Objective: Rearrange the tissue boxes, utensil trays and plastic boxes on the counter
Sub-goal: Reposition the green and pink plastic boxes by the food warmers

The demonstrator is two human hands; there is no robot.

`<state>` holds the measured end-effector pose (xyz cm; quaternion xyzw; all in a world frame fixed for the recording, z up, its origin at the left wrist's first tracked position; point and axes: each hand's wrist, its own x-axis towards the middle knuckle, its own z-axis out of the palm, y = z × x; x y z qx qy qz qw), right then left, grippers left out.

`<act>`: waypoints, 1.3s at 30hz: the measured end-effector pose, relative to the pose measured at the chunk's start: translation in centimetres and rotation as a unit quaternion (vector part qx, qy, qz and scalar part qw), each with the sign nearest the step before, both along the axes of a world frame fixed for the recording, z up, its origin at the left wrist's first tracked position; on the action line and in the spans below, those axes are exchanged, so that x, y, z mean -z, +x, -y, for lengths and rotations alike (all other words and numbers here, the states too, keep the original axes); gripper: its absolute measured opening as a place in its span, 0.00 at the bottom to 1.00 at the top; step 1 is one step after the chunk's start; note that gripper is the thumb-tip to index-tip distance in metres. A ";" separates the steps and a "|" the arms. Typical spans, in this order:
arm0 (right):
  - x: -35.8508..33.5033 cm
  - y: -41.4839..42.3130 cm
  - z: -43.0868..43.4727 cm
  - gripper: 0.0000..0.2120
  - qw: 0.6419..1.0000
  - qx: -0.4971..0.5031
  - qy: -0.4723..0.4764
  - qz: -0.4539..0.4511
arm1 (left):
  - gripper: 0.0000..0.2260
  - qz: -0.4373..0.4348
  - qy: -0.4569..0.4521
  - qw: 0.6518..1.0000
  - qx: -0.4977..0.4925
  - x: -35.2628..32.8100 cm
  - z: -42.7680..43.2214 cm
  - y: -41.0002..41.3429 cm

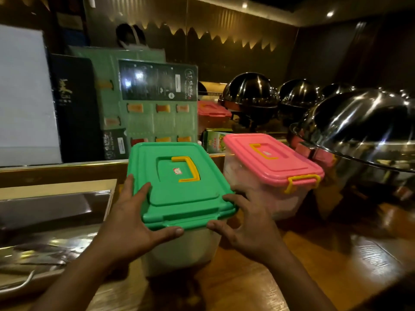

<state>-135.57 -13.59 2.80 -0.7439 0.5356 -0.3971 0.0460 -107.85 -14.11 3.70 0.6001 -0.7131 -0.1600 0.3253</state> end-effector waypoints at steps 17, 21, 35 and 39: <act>1.1 -7.7 7.6 0.42 0.976 0.122 0.010 -0.181 | 0.67 -0.037 -0.014 0.999 0.009 0.4 8.3 -8.8; 1.5 -8.2 8.4 0.43 0.973 0.122 0.003 -0.196 | 0.67 -0.047 -0.023 0.999 0.003 0.7 8.9 -9.1; 1.6 -8.0 8.6 0.44 0.974 0.124 -0.004 -0.188 | 0.66 -0.042 -0.028 0.999 0.000 0.6 9.2 -8.9; 1.5 -8.1 8.4 0.45 0.975 0.122 -0.004 -0.186 | 0.65 -0.050 -0.018 0.999 0.002 0.6 9.1 -9.0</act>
